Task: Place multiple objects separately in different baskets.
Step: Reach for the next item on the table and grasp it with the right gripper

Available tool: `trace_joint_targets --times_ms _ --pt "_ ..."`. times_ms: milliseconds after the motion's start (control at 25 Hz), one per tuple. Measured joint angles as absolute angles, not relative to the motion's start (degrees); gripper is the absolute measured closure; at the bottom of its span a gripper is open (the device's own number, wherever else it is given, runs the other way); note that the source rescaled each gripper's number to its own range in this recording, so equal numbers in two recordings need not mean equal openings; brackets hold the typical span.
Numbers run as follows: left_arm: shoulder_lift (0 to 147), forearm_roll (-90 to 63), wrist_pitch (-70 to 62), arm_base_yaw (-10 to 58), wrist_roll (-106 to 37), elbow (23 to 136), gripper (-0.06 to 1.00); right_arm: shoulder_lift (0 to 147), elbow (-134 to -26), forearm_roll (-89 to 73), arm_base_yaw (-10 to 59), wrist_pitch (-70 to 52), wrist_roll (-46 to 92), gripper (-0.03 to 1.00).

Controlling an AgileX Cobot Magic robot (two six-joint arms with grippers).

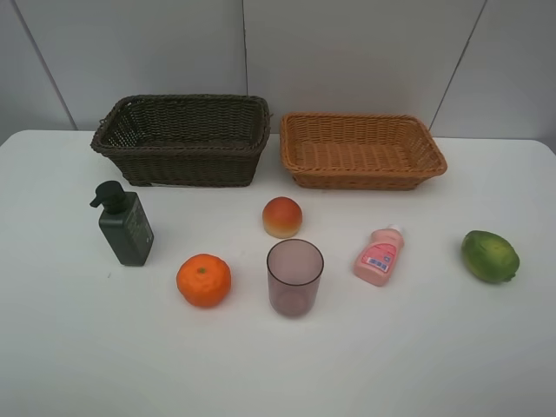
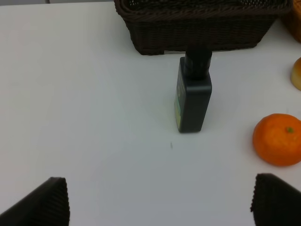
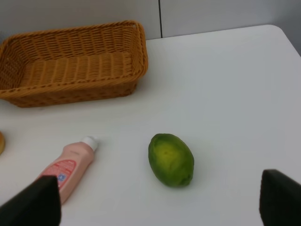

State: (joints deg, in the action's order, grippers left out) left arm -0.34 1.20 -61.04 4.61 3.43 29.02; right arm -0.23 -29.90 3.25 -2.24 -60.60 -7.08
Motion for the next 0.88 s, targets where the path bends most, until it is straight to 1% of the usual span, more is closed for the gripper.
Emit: trace_joint_targets --times_ms 880 --pt "-0.3 1.2 -61.0 4.6 3.4 29.0 -0.06 -0.2 -29.9 3.2 -2.2 -60.6 -7.1 0.17"
